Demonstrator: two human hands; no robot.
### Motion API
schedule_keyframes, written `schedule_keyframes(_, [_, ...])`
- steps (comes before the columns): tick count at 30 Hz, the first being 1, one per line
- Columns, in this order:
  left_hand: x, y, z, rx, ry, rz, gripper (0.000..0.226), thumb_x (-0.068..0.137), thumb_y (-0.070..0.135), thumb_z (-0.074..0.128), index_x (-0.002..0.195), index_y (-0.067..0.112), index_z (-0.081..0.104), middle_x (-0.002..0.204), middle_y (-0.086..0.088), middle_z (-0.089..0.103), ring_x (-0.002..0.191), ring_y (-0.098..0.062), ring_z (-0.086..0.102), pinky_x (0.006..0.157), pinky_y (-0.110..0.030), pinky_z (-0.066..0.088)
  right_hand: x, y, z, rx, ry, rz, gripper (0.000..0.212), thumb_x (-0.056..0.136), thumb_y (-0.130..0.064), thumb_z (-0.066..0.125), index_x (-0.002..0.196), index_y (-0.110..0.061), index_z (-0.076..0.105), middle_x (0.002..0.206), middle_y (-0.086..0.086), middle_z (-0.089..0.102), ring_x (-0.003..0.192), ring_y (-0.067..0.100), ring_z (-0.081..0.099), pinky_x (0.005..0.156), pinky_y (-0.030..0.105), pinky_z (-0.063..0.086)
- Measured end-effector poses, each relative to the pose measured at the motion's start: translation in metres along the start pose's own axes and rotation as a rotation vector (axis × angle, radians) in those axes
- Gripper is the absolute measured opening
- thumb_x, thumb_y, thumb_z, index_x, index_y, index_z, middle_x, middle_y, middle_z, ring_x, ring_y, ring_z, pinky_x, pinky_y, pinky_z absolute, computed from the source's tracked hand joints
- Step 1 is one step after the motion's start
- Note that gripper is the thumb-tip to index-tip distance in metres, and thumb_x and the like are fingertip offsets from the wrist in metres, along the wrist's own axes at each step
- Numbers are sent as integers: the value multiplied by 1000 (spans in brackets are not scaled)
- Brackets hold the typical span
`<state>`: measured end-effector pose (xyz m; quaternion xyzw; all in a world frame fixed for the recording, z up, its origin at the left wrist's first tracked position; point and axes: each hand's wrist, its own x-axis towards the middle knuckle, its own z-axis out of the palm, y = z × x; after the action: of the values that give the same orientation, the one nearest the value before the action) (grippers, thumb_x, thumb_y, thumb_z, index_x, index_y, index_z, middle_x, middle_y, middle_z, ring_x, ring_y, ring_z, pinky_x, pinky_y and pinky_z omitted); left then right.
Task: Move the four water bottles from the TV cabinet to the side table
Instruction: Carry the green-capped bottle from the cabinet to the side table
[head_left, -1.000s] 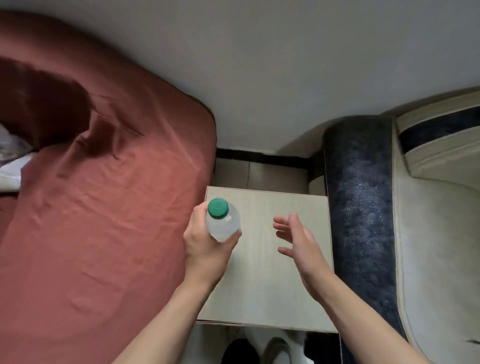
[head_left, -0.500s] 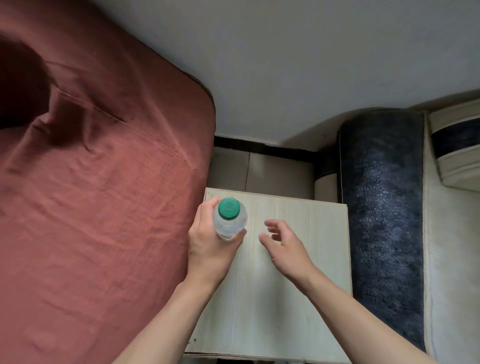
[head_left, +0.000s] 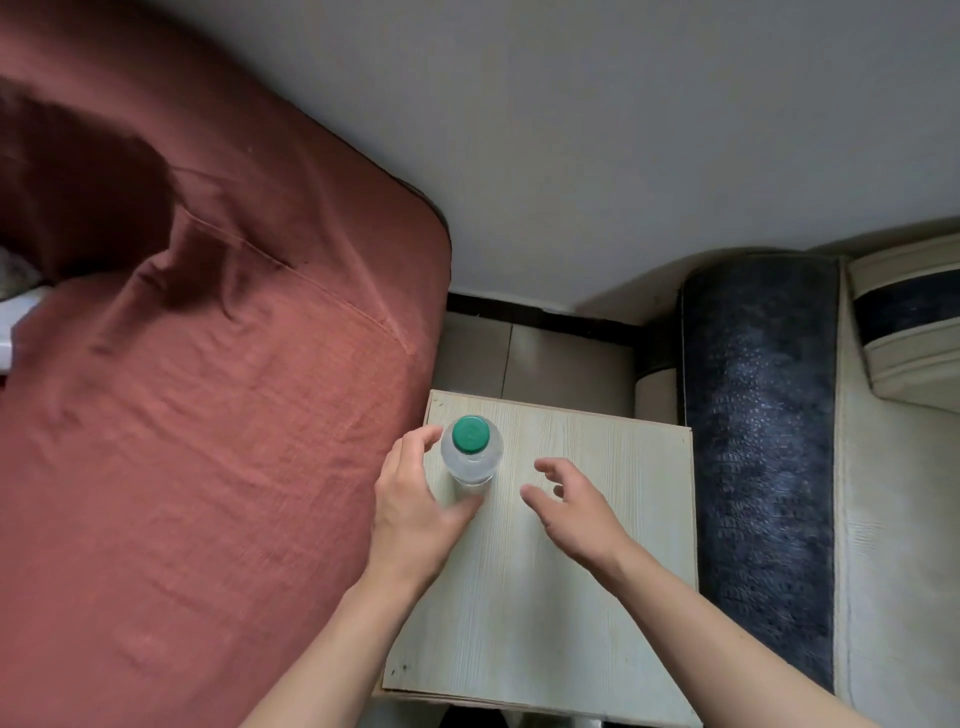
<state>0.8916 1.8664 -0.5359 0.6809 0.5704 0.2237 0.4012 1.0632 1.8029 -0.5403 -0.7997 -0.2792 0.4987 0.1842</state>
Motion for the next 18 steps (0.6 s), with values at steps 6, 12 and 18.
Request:
schedule_keyframes(6, [-37,36,-47,77,22,-11,62,67,34,85,121,22,55,115,13,58,112,-11,56,96,-25,42,-56,-26,-30,-56,29,-97,49,95,-32,56,142,-21,46,149,1,47,135,18,45,105,33,42])
schedule_keyframes(12, [-100,97,-103,89,127,-23,55,78,42,76,123,18,57,120,1,63,113,-16,57,98,-35,47,-147,-46,-61,-135,29,-265,48,95,-31,56,141,-19,47,147,2,49,133,17,47,101,30,43])
schedule_keyframes(18, [-192,155,-161,157,258,-51,49,85,44,68,123,15,58,121,-5,62,116,-22,56,99,-38,46,-258,-74,-87,-222,-14,-487,46,94,-31,59,137,-17,51,142,3,54,130,19,51,103,32,42])
